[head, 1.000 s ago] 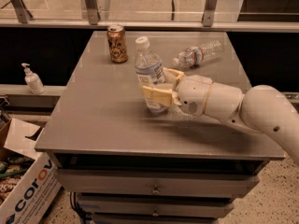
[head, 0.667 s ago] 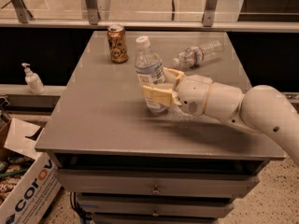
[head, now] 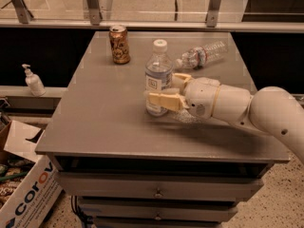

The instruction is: Place blue plastic bottle upright

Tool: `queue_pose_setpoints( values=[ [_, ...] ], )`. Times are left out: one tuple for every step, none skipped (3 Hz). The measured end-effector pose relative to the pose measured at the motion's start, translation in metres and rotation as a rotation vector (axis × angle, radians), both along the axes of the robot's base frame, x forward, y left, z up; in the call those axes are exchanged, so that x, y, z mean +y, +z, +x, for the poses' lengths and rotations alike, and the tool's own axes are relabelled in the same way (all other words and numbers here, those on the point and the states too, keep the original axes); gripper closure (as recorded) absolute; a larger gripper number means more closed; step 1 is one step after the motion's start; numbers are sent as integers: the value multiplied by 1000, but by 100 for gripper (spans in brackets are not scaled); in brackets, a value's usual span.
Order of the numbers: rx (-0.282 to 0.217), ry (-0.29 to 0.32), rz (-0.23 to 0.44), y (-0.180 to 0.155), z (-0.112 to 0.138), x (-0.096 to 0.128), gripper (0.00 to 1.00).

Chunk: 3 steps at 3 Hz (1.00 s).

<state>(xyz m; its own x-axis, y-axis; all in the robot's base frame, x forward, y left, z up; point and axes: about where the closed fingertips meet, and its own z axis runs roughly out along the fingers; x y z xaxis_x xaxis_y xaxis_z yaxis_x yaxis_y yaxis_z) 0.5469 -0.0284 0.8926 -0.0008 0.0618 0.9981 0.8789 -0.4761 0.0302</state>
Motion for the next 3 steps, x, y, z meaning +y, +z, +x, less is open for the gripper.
queue_pose_setpoints(
  values=[
    [5, -18, -31, -5, 4, -15, 0],
    [3, -30, -54, -7, 8, -28, 0],
    [-7, -37, -75, -2, 11, -50, 0]
  ],
)
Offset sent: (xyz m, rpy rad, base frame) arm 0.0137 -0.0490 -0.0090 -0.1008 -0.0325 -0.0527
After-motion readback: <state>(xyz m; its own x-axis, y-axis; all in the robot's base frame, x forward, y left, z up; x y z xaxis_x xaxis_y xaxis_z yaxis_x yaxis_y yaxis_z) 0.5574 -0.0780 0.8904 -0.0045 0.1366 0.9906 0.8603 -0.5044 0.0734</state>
